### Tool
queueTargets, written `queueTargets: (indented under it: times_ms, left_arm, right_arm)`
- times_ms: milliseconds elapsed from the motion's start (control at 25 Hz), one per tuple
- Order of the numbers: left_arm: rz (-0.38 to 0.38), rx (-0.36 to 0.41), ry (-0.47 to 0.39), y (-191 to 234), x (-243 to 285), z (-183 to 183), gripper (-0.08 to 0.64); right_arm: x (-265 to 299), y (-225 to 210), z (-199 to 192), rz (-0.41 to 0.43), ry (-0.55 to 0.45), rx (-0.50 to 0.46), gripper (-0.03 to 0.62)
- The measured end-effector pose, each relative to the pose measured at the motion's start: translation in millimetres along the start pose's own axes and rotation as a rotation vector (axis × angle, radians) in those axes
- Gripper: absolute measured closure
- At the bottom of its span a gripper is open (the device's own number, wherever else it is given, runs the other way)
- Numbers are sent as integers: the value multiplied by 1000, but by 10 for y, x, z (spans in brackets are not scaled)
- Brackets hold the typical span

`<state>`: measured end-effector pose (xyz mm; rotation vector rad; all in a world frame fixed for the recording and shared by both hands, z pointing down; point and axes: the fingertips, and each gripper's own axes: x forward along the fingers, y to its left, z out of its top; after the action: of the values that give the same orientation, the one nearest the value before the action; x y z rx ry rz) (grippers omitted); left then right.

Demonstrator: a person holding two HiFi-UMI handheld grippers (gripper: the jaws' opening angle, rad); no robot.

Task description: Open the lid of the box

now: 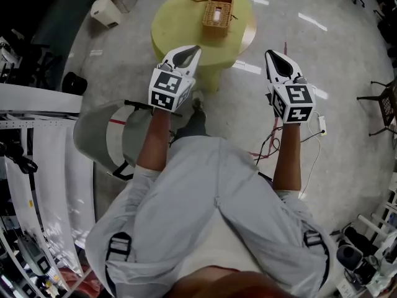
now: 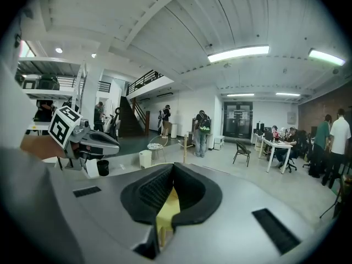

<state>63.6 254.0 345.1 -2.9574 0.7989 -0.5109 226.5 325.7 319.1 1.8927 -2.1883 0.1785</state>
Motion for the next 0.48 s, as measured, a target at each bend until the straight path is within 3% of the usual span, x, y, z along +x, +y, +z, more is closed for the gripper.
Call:
queueTargets:
  times_ms: [200,480]
  left_arm:
    - [-21,-14,-12,400,495,14,529]
    - [-34,-31,-33,1257,1152,178,529]
  right_arm:
    - [525,-210,19,-2,25,-15,569]
    - [1475,-497,379,-20,28,-18,569]
